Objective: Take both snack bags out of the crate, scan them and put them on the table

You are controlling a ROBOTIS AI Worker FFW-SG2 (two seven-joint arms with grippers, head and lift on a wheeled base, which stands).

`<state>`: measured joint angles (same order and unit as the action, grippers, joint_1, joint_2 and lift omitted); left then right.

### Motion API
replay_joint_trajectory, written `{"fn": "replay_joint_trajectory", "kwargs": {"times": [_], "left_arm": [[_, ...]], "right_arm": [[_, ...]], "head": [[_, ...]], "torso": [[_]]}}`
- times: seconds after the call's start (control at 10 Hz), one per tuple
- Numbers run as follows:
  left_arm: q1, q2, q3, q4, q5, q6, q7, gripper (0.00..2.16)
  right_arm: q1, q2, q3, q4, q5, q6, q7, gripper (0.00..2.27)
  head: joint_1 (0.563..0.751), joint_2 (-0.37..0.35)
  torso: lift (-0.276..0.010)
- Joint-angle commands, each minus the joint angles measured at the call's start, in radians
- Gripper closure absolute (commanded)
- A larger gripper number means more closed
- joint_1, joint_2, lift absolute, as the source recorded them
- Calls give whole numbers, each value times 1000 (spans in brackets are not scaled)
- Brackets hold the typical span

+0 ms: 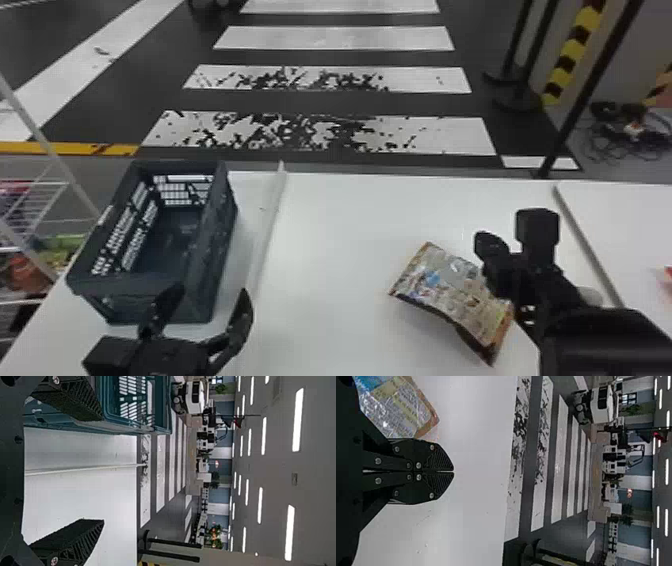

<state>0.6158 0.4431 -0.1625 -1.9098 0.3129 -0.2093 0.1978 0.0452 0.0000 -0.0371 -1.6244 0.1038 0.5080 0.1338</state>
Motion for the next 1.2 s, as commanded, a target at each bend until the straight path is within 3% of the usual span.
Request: {"fn": "replay_joint_trajectory", "kwargs": {"times": [0.0, 0.7, 1.1], "left_arm": [[-1, 0, 0, 0, 0, 0, 0, 80], [-1, 0, 1, 0, -2, 0, 0, 80], [-1, 2, 0, 0, 0, 0, 0, 80]], "right_arm": [[-13, 1, -18, 31, 59, 31, -13, 2260], [-24, -49, -53, 72, 145, 145, -17, 2260], [39, -51, -50, 0, 152, 225, -14, 2263]], "head": [[695, 22], [695, -68], [695, -101]], "torso": [[-92], [-92], [-92]]}}
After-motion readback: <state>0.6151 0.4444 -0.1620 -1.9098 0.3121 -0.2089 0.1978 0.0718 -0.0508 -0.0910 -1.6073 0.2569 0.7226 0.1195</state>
